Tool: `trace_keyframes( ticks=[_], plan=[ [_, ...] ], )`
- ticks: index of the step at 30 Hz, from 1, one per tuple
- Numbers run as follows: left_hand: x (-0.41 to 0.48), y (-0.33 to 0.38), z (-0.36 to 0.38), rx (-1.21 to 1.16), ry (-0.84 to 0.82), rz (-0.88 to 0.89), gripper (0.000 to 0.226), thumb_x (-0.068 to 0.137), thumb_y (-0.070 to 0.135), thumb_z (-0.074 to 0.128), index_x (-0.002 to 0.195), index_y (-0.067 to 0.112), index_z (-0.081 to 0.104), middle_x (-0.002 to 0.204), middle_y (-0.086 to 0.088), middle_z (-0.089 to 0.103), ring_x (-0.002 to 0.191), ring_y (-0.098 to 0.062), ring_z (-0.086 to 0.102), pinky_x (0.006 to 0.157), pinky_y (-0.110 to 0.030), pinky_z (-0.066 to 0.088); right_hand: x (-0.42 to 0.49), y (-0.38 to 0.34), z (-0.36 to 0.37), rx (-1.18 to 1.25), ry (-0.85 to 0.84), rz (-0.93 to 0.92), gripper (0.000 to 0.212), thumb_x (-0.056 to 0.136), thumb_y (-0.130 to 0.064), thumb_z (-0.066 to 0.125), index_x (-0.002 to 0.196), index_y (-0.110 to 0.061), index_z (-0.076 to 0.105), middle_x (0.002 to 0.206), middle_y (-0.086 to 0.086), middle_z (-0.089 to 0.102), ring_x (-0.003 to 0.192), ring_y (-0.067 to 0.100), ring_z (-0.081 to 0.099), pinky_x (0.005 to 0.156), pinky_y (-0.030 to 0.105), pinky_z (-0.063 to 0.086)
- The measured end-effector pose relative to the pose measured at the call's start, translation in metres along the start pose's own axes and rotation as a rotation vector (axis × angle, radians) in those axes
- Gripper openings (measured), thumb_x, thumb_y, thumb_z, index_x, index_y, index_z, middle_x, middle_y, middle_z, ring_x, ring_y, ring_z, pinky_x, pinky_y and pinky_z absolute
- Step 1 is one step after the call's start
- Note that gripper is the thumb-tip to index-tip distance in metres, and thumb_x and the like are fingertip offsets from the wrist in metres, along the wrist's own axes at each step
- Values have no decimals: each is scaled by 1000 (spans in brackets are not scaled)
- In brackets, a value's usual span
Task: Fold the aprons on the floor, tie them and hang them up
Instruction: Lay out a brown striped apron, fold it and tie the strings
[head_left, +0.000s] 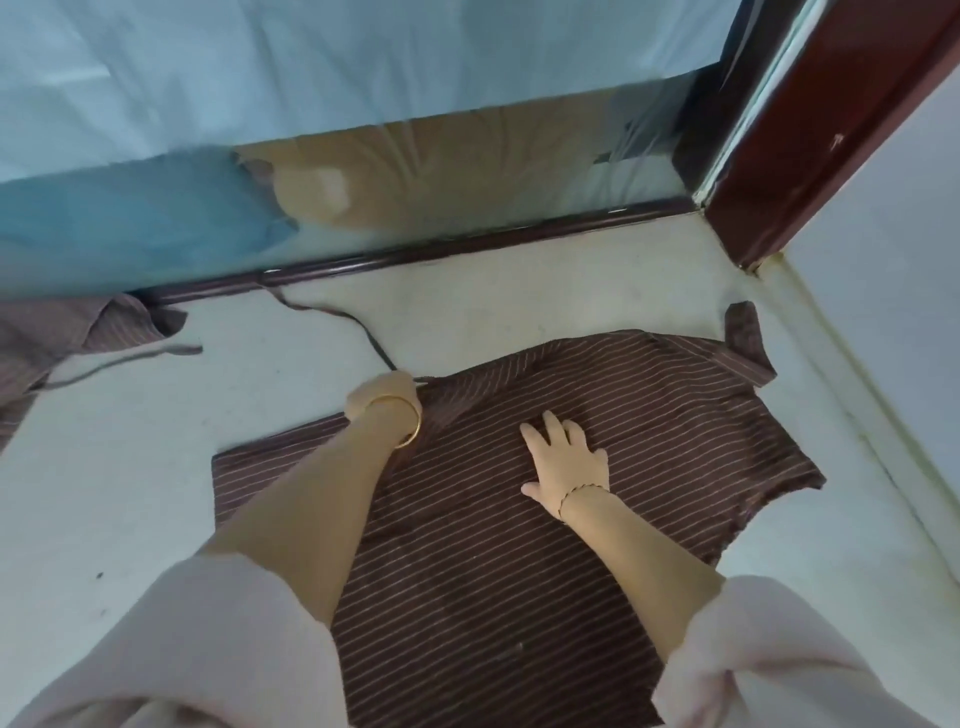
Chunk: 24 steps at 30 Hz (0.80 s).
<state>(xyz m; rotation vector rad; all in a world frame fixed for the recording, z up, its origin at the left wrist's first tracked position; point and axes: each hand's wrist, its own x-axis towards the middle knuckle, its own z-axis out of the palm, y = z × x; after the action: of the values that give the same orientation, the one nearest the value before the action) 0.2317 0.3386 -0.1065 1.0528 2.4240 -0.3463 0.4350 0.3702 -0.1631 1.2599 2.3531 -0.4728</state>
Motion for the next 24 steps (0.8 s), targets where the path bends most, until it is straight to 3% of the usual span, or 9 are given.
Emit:
trace_keyframes(
  ticks=[3,5,7,8,12,15,17,21,24],
  plan=[
    [24,19,-58,-107,436,114,35,92,-3,38,125,7,44,133,-19,45,114,-37,52,83,-44,46,7,6,-3,14,-16,72,83,88,-44,60,149,-30,6,158,2,-4,144,28,5,106,56,32],
    [37,32,-77,-186,555,224,52,90,-8,38,138,10,31,153,-20,15,134,-41,31,98,-47,39,13,14,-7,18,-19,120,84,88,-45,59,150,-31,3,158,2,-5,145,28,4,106,56,33],
    [43,39,-72,-99,543,267,66,89,-5,42,146,17,18,156,-17,-3,141,-42,8,111,-50,28,20,22,-13,23,-23,164,85,88,-45,59,150,-30,2,159,3,-5,145,29,4,106,56,33],
    [42,40,-61,-49,520,270,65,90,-1,44,146,18,17,156,-17,-4,142,-41,6,111,-50,26,23,25,-16,24,-26,177,85,88,-45,59,150,-30,2,159,3,-6,145,29,3,106,56,33],
    [22,27,9,31,335,265,53,92,12,52,140,15,29,153,-18,11,137,-36,22,106,-44,37,34,27,-26,51,-57,209,86,86,-39,65,150,-27,8,158,6,-1,144,32,7,106,55,33],
    [11,14,50,32,111,155,67,93,36,55,146,22,17,156,-14,6,140,-36,18,108,-46,34,38,18,-29,-17,-44,189,77,85,-39,66,145,-21,23,154,13,15,139,34,21,105,52,36],
    [11,9,55,57,-5,114,76,90,46,54,148,27,10,157,-12,4,142,-37,14,108,-49,31,37,10,-34,-63,22,145,60,89,-47,56,139,-19,37,146,12,33,133,32,34,101,47,39],
    [21,9,30,89,7,29,70,83,49,64,137,14,36,138,-13,40,127,-33,40,98,-45,44,49,7,-53,-1,290,48,36,97,-35,43,127,-16,51,129,8,50,119,26,46,94,39,43],
    [35,23,9,46,129,71,65,85,39,66,134,8,39,134,-15,41,123,-31,43,96,-43,46,81,14,-79,140,437,71,35,96,-22,47,130,-12,48,127,9,52,117,26,49,93,39,47]
  ],
)
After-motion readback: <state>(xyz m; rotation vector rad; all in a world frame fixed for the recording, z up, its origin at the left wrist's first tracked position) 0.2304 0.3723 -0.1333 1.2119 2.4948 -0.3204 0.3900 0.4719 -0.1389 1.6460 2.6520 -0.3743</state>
